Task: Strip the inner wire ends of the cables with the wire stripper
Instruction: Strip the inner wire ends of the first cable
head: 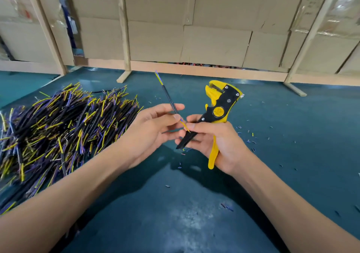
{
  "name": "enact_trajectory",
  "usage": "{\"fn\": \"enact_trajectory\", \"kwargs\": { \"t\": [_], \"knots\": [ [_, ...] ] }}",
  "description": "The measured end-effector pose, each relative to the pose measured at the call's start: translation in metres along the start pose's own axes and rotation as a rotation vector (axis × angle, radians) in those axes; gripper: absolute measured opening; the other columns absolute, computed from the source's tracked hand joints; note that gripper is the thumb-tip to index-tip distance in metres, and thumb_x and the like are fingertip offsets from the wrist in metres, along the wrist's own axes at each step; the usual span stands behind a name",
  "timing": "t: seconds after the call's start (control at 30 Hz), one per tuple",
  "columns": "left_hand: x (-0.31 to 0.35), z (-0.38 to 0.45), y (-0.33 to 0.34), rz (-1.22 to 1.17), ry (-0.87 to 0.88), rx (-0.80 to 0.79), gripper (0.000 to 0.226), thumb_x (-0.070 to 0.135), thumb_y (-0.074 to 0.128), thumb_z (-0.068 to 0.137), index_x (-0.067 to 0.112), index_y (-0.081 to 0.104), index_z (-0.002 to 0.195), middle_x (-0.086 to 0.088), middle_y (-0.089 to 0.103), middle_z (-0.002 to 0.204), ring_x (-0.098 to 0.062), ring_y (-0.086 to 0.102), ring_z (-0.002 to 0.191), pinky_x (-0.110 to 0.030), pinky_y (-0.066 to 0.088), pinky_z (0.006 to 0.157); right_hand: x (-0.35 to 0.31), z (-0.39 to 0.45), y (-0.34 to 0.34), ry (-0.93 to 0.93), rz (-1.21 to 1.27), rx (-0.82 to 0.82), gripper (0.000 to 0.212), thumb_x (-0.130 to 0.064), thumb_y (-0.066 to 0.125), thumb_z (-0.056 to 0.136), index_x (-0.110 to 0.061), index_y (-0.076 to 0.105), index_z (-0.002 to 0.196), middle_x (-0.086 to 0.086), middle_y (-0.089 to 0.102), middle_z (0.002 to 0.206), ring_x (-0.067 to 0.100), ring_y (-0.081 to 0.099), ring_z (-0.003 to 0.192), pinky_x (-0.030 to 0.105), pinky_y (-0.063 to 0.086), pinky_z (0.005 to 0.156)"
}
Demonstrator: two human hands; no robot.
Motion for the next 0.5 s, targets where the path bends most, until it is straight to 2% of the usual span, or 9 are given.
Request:
{"fn": "enact_trajectory", "kwargs": {
  "t": [0.1,0.2,0.3,0.4,0.5],
  "knots": [
    [0.009,0.009,-0.001,0.146,-0.013,-0.024,0.029,-0.003,0.052,0.098,0.002,0.062,0.125,-0.012,0.063,0.083,-0.027,0.066,0.078,-0.038,0.059,0.079,-0.004,0.008,-0.005,0.014,-0.044,0.021,0.023,0.003,0.073,0.074,0.003,0.065,0.096,0.025,0.065,0.084,0.038,0.07,0.077,0.05,0.06,0.076],
    [0.011,0.016,-0.006,0.226,-0.016,-0.012,0.031,-0.007,0.051,0.097,0.004,0.063,0.124,-0.008,0.06,0.076,-0.023,0.065,0.071,-0.041,0.06,0.078,-0.002,0.016,-0.005,0.067,-0.083,0.013,0.022,0.002,0.072,0.075,0.003,0.065,0.096,0.023,0.065,0.08,0.039,0.07,0.075,0.051,0.06,0.074],
    [-0.003,0.016,-0.016,0.185,-0.058,-0.014,0.034,-0.012,0.053,0.094,0.003,0.066,0.121,-0.01,0.056,0.073,-0.025,0.06,0.071,-0.042,0.06,0.08,0.009,0.018,-0.005,0.107,-0.094,-0.005,0.021,0.002,0.073,0.075,0.003,0.065,0.095,0.025,0.064,0.08,0.04,0.069,0.074,0.052,0.06,0.073],
    [-0.014,0.013,-0.021,0.144,-0.083,-0.084,0.037,-0.012,0.06,0.088,0.003,0.068,0.12,-0.011,0.058,0.074,-0.029,0.059,0.077,-0.042,0.06,0.082,0.018,0.016,-0.008,0.109,-0.061,-0.012,0.02,0.003,0.072,0.077,0.003,0.064,0.095,0.021,0.064,0.077,0.038,0.068,0.071,0.054,0.059,0.076],
    [-0.018,0.008,-0.022,0.115,-0.106,-0.145,0.041,-0.006,0.072,0.078,0.002,0.07,0.118,-0.012,0.062,0.08,-0.024,0.062,0.074,-0.038,0.06,0.075,0.02,0.013,-0.012,0.097,-0.012,0.008,0.018,0.003,0.071,0.076,0.003,0.065,0.093,0.019,0.063,0.076,0.036,0.067,0.07,0.054,0.059,0.076]
  ]
}}
Point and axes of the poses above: each hand's wrist, its own z-axis towards the middle knuckle, its own y-axis out of the palm, x = y × z, the point moved 6 cm from there along z, towards the middle knuckle
